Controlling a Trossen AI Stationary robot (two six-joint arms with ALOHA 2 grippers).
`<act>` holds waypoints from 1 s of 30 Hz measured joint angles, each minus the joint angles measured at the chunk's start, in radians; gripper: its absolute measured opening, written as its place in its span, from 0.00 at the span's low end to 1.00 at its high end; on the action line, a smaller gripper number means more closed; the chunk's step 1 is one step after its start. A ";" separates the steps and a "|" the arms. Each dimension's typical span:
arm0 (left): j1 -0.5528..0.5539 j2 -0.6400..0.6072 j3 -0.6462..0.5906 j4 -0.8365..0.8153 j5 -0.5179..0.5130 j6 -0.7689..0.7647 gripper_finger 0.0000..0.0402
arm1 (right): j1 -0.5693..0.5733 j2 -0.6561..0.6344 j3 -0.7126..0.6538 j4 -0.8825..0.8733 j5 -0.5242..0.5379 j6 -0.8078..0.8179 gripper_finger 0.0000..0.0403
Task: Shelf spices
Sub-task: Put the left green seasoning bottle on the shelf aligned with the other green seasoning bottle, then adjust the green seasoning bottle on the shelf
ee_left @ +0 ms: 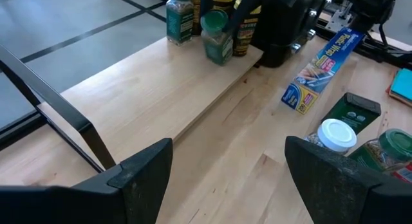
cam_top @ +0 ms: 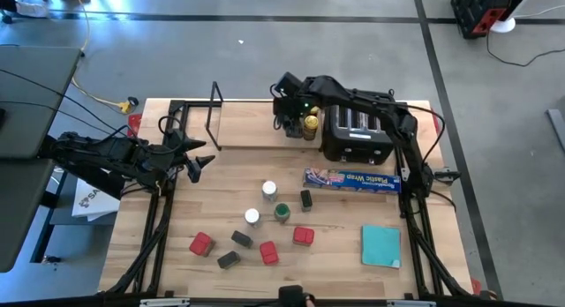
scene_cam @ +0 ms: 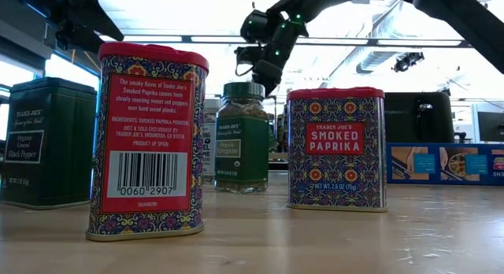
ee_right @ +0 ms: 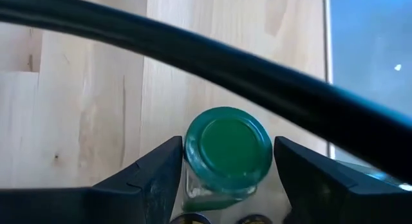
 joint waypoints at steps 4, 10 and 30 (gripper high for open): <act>0.000 0.000 0.000 0.000 0.000 0.000 0.74 | 0.000 -0.022 0.000 0.001 0.013 0.007 0.59; 0.000 0.000 0.000 0.000 0.000 -0.001 0.74 | 0.000 -0.030 0.000 -0.009 0.024 0.026 0.59; 0.000 0.000 0.000 0.023 -0.024 0.000 0.74 | 0.076 0.097 0.000 0.257 0.087 0.180 0.60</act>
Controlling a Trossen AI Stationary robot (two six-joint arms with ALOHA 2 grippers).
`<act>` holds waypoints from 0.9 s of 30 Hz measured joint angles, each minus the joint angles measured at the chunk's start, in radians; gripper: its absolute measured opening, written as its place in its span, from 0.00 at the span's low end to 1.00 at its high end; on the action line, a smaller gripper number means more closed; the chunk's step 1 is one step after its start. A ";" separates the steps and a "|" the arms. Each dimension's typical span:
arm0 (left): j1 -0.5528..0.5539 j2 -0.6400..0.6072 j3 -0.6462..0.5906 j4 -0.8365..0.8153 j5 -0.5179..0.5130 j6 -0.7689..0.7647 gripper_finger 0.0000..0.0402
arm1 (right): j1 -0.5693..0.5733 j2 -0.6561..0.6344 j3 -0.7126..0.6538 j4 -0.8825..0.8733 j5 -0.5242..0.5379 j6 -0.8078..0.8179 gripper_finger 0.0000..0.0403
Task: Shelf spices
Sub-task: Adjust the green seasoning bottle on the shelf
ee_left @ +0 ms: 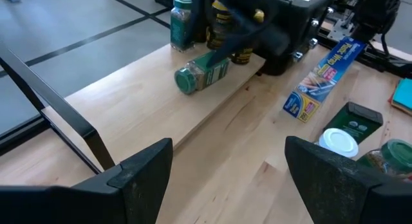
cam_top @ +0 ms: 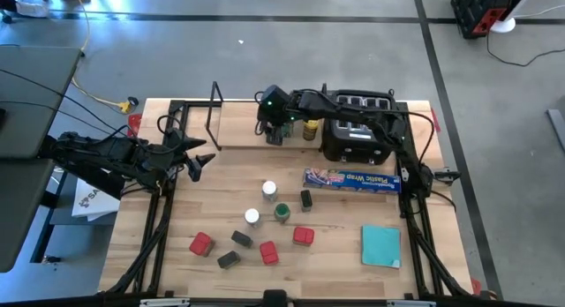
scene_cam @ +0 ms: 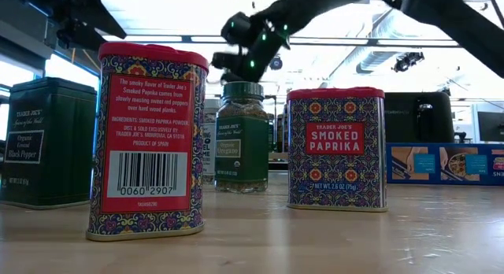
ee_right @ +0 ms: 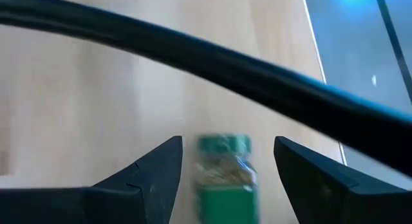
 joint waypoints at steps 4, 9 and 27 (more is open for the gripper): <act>0.000 0.000 0.000 0.003 0.000 0.000 0.74 | -0.025 0.033 0.000 -0.005 0.015 0.012 0.60; 0.000 0.000 0.000 0.004 0.000 0.000 0.74 | -0.042 0.061 0.000 -0.007 -0.030 0.013 0.63; 0.000 0.000 0.000 0.007 -0.001 0.007 0.74 | -0.042 0.129 0.000 0.001 -0.066 -0.019 0.62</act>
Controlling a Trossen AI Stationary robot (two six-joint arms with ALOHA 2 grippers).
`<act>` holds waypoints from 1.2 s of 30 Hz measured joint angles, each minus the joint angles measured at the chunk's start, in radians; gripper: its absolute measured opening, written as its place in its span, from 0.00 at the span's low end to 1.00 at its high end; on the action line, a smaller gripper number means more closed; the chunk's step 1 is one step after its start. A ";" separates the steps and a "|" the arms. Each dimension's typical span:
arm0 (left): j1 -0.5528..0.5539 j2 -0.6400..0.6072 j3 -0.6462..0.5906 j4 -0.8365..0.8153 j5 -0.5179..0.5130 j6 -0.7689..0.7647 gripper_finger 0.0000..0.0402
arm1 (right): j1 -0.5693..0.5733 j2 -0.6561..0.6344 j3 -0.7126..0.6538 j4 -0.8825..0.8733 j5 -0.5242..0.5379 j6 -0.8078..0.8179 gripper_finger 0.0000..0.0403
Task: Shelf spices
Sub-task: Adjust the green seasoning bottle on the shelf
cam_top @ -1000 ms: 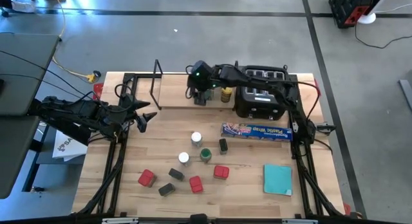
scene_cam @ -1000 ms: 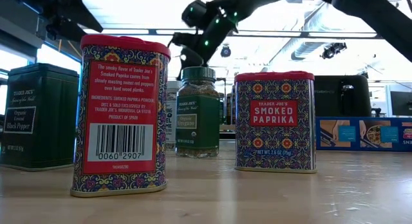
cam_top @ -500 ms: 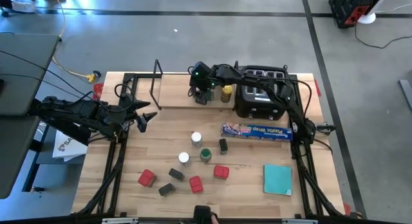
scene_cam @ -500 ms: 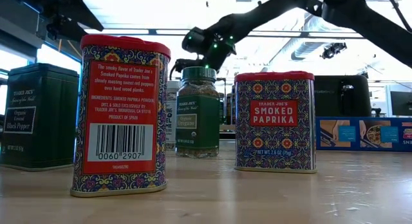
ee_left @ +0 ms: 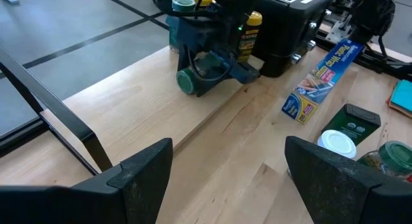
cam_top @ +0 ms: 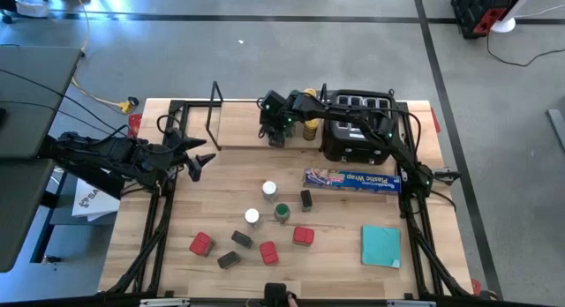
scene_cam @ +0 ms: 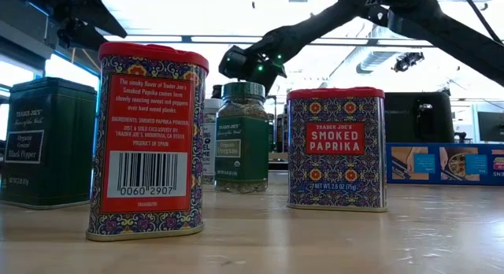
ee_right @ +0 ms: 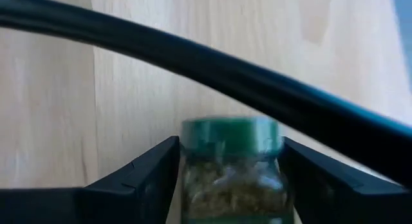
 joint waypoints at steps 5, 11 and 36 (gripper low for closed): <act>0.000 0.000 0.000 -0.001 0.001 0.001 0.74 | 0.007 -0.001 0.000 0.048 -0.001 -0.009 0.49; 0.000 0.000 0.000 -0.001 0.005 0.001 0.74 | 0.021 -0.025 0.000 0.116 0.001 -0.022 0.48; -0.274 0.018 -0.042 0.053 -0.183 0.054 0.74 | 0.250 -0.307 0.000 0.013 -0.213 0.013 0.48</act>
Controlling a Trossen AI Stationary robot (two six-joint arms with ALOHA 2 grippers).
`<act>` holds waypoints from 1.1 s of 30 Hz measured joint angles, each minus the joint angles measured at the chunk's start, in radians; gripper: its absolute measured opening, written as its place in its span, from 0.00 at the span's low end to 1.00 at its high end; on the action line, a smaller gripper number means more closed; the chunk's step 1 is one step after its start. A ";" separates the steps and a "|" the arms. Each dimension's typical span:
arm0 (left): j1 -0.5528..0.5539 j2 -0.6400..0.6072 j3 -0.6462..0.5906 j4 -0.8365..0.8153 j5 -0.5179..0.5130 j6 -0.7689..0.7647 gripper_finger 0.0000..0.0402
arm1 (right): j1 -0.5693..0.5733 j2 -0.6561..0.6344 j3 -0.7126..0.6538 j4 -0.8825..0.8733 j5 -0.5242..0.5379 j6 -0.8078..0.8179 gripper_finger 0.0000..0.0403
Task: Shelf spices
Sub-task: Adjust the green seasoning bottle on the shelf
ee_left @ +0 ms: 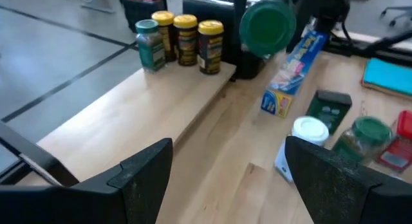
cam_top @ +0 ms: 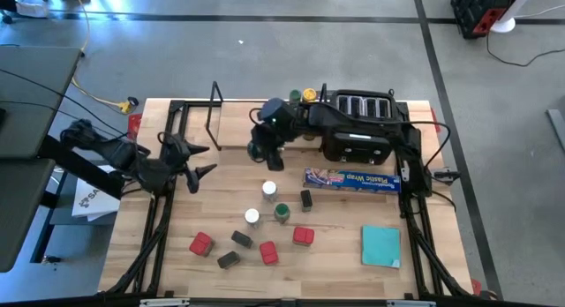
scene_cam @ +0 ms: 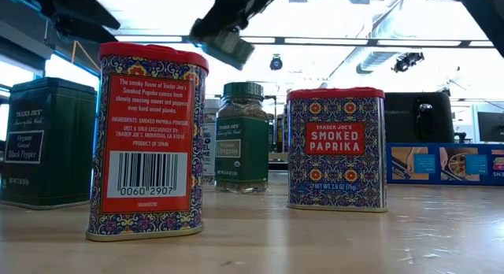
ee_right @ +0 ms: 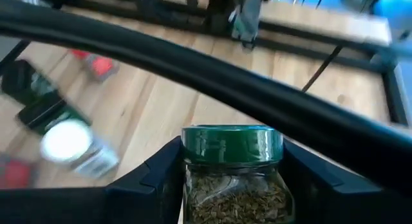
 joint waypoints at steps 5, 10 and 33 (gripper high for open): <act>-0.082 0.000 -0.072 0.026 -0.079 -0.082 0.74 | 0.053 -0.035 -0.001 -0.154 0.125 0.028 0.48; -0.126 0.001 -0.113 0.061 -0.133 -0.131 0.74 | 0.106 -0.102 -0.002 -0.227 0.217 0.053 0.48; -0.092 0.000 -0.117 0.257 -0.312 -0.035 0.74 | 0.325 -0.610 -1.089 1.121 0.489 0.259 0.48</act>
